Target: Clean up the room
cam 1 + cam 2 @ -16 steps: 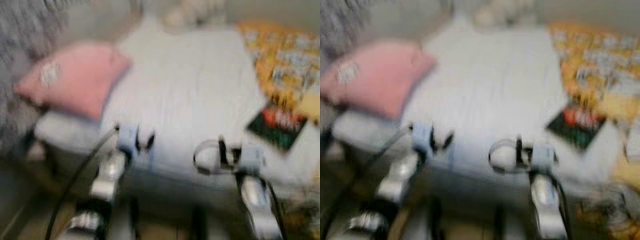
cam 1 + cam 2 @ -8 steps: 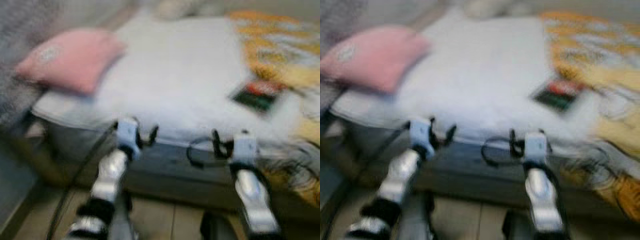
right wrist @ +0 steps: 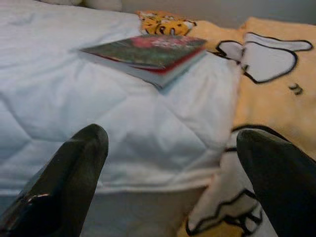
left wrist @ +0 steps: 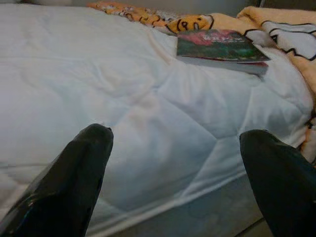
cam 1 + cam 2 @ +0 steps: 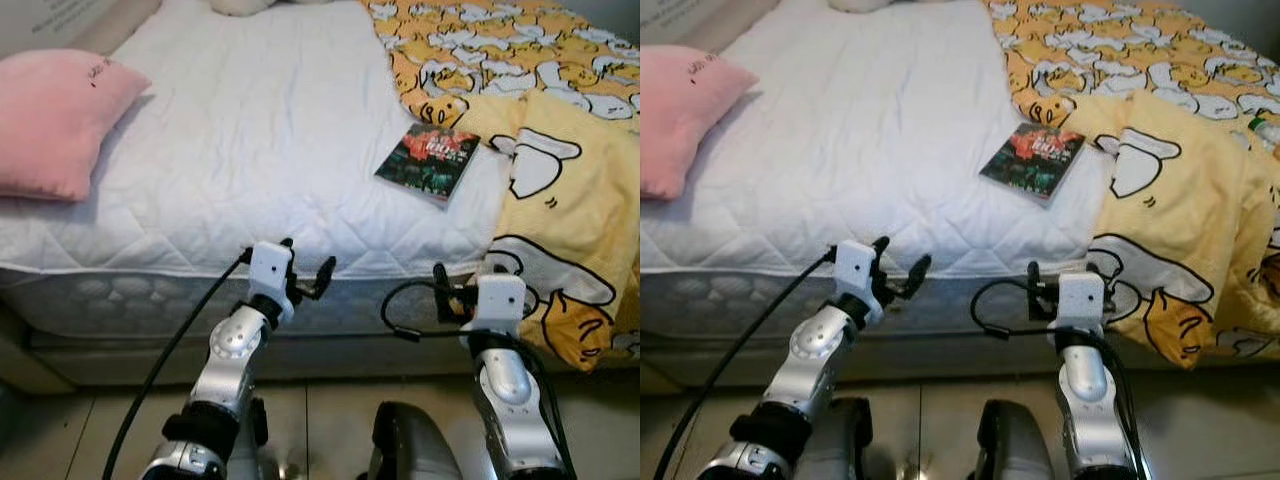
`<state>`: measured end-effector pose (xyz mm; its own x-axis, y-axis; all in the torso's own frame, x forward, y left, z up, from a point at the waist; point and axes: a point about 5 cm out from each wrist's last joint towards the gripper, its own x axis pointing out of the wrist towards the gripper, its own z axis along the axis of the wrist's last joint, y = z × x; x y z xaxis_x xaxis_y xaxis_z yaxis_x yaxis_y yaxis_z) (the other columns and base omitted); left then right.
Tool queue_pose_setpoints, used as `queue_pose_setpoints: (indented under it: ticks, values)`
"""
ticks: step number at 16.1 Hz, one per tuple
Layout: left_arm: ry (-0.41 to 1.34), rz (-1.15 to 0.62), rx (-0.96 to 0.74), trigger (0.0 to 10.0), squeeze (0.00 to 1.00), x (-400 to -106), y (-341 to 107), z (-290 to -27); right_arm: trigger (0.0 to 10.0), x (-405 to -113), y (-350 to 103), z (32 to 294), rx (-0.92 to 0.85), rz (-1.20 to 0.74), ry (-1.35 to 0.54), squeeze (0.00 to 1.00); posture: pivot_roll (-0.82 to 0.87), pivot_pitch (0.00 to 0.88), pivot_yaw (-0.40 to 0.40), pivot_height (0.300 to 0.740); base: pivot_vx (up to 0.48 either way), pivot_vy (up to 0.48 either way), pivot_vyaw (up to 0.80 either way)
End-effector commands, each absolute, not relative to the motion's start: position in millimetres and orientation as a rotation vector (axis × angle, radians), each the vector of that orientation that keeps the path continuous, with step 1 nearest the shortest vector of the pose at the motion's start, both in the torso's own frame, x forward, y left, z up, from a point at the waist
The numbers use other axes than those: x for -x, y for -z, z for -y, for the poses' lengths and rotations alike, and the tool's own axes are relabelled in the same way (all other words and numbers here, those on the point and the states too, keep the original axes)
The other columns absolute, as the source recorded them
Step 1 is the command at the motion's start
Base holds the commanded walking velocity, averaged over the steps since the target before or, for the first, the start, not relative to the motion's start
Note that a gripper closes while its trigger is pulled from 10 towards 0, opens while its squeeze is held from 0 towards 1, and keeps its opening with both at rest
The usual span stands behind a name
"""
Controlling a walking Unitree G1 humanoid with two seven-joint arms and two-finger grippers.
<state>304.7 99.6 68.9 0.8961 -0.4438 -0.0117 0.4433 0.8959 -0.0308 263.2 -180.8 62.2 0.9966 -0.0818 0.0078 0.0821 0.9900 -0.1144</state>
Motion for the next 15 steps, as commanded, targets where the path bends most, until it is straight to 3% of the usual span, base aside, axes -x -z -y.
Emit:
queue_pose_setpoints:
  ticks: [1, 7, 11, 15]
  values:
    - [0.445, 0.001, 0.029, 10.0, 0.0, -308, -74, -102, 10.0, -267, -70, 179, 0.119, 0.04, 0.07, 0.0, 0.02, 0.0, -0.017, 0.644, 0.0, 0.0, 0.0]
    - [0.425, 0.033, 0.025, 10.0, 0.0, -312, -85, -101, 10.0, -267, -66, 185, 0.101, 0.019, 0.08, 0.0, 0.03, 0.0, -0.024, 0.692, 0.0, 0.0, 0.0]
    - [0.422, 0.021, 0.01, 10.0, 0.0, -315, -84, -99, 10.0, -268, -64, 188, 0.113, -0.001, 0.088, 0.0, 0.02, 0.0, -0.017, 0.704, 0.0, 0.0, -0.35]
    - [0.429, 0.002, -0.037, 10.0, 0.0, -318, -81, -92, 10.0, -268, -62, 189, 0.087, -0.006, 0.093, 0.0, 0.0, 0.0, -0.011, 0.704, 0.0, 0.0, -0.78]
